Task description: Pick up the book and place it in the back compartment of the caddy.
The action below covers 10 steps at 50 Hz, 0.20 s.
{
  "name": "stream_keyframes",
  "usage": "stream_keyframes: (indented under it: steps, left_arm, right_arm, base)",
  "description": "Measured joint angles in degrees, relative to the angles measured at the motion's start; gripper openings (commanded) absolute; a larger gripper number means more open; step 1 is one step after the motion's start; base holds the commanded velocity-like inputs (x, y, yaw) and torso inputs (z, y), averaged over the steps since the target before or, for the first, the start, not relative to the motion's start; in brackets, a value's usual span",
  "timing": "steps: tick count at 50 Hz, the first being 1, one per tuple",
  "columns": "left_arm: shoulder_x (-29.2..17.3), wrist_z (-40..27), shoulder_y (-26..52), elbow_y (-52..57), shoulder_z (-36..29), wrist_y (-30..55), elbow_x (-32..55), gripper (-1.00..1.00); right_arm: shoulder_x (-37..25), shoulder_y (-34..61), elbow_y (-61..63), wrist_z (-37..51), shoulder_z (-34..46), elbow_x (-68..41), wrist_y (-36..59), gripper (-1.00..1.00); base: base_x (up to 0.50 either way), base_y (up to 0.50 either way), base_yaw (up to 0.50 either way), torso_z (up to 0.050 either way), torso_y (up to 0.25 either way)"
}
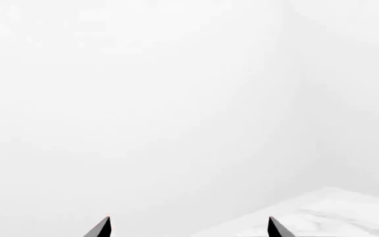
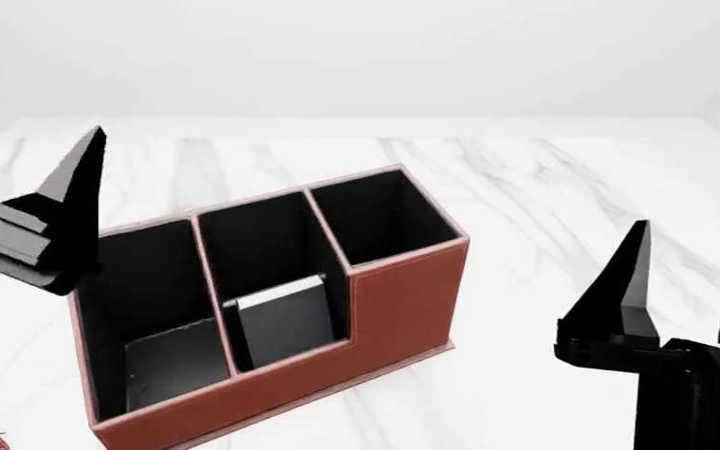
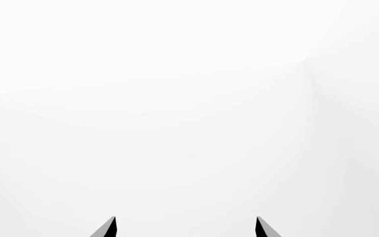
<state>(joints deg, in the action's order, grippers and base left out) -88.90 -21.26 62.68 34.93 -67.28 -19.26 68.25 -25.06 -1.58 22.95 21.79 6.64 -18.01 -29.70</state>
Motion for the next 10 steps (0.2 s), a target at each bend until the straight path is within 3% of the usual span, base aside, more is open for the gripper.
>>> stream_keyframes:
  steps: [10]
  left_arm:
    - [1.7, -20.85, -5.66, -2.91, -3.33, -12.05, -18.33, 1.0]
  right_arm:
    - [0.05, 0.13, -0.14, 0.62, -0.79, 0.22, -0.33, 1.0]
  base:
    - [0.0, 0.0, 0.0, 0.0, 0.0]
